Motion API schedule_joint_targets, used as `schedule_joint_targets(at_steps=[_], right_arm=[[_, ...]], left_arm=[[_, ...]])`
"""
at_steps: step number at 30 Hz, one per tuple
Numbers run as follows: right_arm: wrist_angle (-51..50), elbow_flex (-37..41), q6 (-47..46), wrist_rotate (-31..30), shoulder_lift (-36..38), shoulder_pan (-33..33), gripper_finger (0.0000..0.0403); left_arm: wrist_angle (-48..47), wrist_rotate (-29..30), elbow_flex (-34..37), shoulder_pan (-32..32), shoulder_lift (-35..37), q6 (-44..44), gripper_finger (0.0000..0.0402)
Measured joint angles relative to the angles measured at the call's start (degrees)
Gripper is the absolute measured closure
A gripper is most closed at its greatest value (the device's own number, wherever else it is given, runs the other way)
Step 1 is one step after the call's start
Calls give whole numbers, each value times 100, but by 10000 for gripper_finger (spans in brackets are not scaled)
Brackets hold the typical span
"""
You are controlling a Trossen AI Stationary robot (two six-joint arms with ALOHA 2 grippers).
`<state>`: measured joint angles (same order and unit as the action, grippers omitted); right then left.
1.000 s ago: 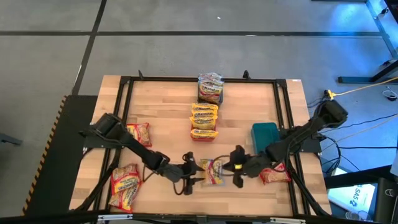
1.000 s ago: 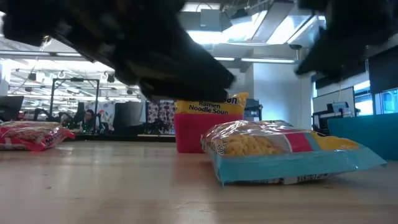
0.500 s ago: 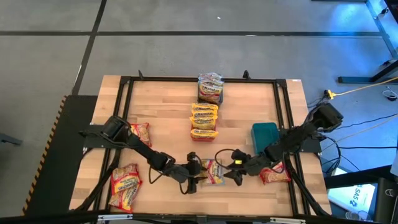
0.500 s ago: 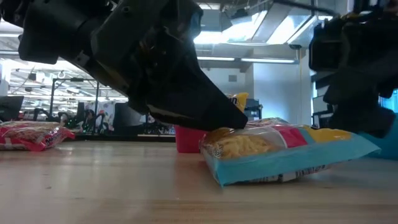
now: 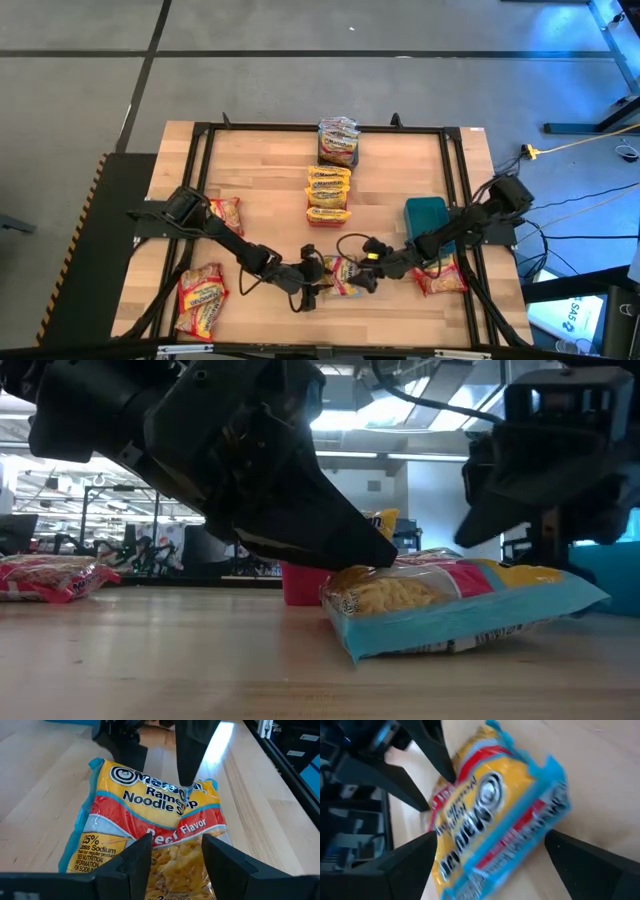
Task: Sort Maruchan noodles
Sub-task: Put the blue noodle pack into the black bin
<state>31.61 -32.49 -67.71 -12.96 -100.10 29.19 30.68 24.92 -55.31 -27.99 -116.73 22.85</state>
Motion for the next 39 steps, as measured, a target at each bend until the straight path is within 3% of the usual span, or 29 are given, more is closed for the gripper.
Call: schedule_joint_targets(at_steps=[14,24,30,34,39], right_arm=[[414,-737,741,-100,-824,-89,39],[455,-739,935,-126,-830,-87,166],[556,-739,972,-173,-830,-91,228],[599,-739,1054,-195,-830,-131,234],[582,-825,1136,-96,-827,-199,200]], left_arm=[[90,-164,13,19,51,-93,232],[-1825,217,13,-392,1064,356,232],[-2180,279,28,-499,806,707,232],[-1675,262,37,-357,422,623,232],[-1330,213,33,-203,251,479,232]])
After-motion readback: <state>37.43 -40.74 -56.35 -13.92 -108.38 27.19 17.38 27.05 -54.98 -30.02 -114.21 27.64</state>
